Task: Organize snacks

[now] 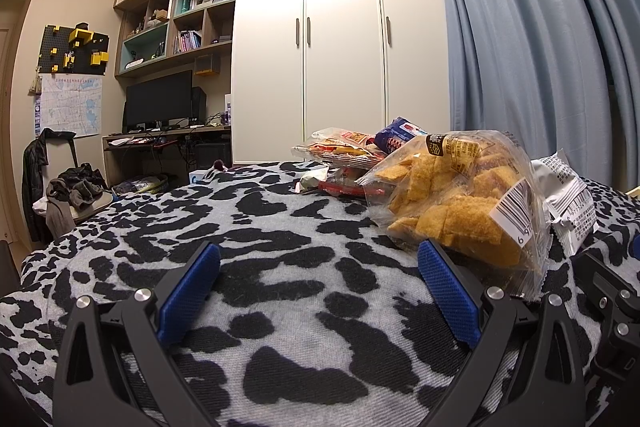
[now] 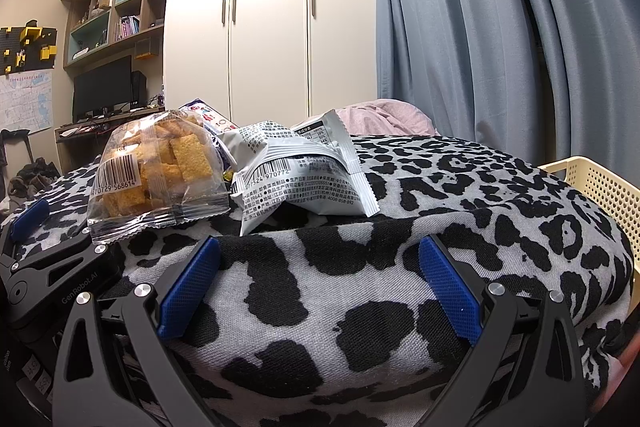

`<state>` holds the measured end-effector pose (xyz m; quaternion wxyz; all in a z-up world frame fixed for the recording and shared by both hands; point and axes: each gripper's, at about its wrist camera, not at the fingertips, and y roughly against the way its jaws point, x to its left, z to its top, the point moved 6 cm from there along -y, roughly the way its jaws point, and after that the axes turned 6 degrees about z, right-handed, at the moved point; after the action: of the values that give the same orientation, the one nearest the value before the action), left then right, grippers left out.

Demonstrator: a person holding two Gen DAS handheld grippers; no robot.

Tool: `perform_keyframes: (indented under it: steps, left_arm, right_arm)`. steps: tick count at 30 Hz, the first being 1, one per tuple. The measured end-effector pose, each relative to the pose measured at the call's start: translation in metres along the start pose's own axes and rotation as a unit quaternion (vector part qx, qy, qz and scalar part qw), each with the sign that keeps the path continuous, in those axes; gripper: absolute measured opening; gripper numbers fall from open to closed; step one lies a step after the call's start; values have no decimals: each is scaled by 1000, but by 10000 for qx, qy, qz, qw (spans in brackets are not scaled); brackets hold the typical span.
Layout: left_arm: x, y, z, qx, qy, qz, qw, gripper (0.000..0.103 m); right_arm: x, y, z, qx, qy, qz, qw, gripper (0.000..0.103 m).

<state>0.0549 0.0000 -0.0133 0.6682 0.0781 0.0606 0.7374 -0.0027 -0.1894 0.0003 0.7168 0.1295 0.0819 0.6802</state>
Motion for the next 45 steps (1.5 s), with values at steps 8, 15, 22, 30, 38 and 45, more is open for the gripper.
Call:
perform_keyframes:
  steps: [8, 15, 22, 30, 38, 45]
  left_arm:
    - [0, 0, 0, -16, 3, 1, 10000, 98]
    - [0, 4, -1, -203, 34, 17, 9998, 98]
    - [1, 18, 0, 411, -235, 274, 9985, 98]
    - [-13, 48, 67, 281, -668, -51, 9974, 98]
    - [-23, 17, 17, 2754, -20, -740, 9585, 98]
    - [-32, 19, 8, 2694, -450, -524, 9605, 98]
  right_arm:
    - [1, -1, 1, 8, 45, -58, 10000, 101]
    - [3, -1, -5, -164, 17, -62, 9998, 101]
    - [-4, -9, 3, 930, 49, 364, 9950, 101]
    - [-21, -6, 45, 1405, 29, 650, 9879, 101]
    - [-24, -22, 10, 2270, -61, 515, 9725, 101]
    - [-25, -23, 5, 2163, 70, 412, 9754, 101]
